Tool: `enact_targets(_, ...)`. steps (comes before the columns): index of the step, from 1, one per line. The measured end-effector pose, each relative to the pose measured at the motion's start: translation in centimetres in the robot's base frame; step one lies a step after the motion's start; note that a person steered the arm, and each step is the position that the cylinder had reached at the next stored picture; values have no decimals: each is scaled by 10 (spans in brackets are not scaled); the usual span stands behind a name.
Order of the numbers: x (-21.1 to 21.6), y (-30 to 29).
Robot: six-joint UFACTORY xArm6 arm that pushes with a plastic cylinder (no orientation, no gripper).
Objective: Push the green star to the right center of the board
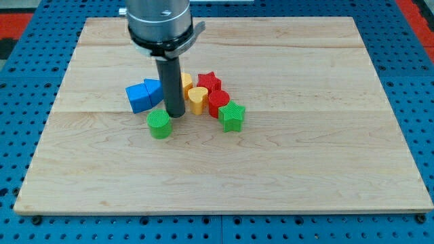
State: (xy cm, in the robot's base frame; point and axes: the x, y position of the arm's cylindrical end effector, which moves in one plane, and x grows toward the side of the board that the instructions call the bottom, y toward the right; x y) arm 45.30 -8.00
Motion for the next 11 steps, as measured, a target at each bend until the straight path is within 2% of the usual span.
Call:
enact_targets(1, 5, -22)
enact_targets(3, -39, -64)
enact_targets(5, -48, -13)
enact_targets(6, -102, -12)
enact_targets(7, -107, 11)
enact_targets(9, -168, 70)
enact_targets(10, -182, 109)
enact_targets(11, -197, 181)
